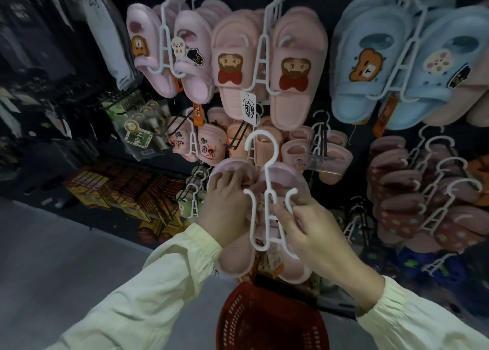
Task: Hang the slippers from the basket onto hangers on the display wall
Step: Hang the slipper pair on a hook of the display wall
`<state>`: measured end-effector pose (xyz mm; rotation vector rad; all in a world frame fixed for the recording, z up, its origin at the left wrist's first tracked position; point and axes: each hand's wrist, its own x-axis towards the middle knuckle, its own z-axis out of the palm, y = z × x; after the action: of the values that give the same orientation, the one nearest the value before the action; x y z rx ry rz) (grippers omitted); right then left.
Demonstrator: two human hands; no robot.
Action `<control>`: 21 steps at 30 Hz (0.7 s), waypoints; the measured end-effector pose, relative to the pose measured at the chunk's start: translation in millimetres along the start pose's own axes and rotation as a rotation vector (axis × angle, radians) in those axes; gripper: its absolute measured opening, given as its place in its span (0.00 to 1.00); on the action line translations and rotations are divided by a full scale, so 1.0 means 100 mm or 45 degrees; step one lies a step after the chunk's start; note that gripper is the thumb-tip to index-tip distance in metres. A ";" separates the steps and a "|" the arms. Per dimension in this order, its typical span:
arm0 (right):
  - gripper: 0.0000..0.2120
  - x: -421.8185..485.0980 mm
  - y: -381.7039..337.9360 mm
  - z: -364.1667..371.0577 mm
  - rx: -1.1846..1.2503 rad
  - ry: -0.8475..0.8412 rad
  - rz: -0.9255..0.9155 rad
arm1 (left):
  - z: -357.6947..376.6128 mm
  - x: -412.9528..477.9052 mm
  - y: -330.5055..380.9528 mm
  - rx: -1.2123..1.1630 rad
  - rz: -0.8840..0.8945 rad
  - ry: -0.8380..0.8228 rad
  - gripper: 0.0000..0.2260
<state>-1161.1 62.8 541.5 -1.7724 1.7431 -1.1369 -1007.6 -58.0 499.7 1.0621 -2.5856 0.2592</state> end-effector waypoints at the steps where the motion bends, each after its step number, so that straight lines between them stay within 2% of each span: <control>1: 0.21 0.00 0.01 0.01 -0.066 0.005 -0.043 | -0.01 0.00 0.00 -0.021 -0.006 0.007 0.26; 4: 0.13 0.02 0.04 0.02 -0.189 -0.028 -0.152 | -0.06 -0.03 0.02 -0.083 -0.027 0.063 0.25; 8: 0.14 0.05 0.06 -0.01 -0.331 -0.060 -0.231 | -0.12 -0.09 0.01 -0.097 0.015 0.158 0.21; 11: 0.09 0.05 0.02 -0.03 -0.354 -0.056 -0.275 | -0.18 -0.13 -0.01 -0.049 0.013 0.149 0.26; 15: 0.18 0.04 0.04 -0.05 -0.465 -0.128 -0.382 | -0.29 -0.16 -0.02 0.005 -0.012 0.097 0.33; 18: 0.17 0.05 0.04 -0.08 -0.645 -0.160 -0.531 | -0.30 -0.19 -0.04 0.056 -0.012 0.055 0.36; 21: 0.18 0.03 0.00 -0.09 -0.700 -0.162 -0.561 | -0.31 -0.23 -0.05 0.084 0.000 0.039 0.40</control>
<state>-1168.5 62.1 547.7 -2.5920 1.7454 -0.6973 -981.6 -37.4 519.6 1.0726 -2.5657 0.3604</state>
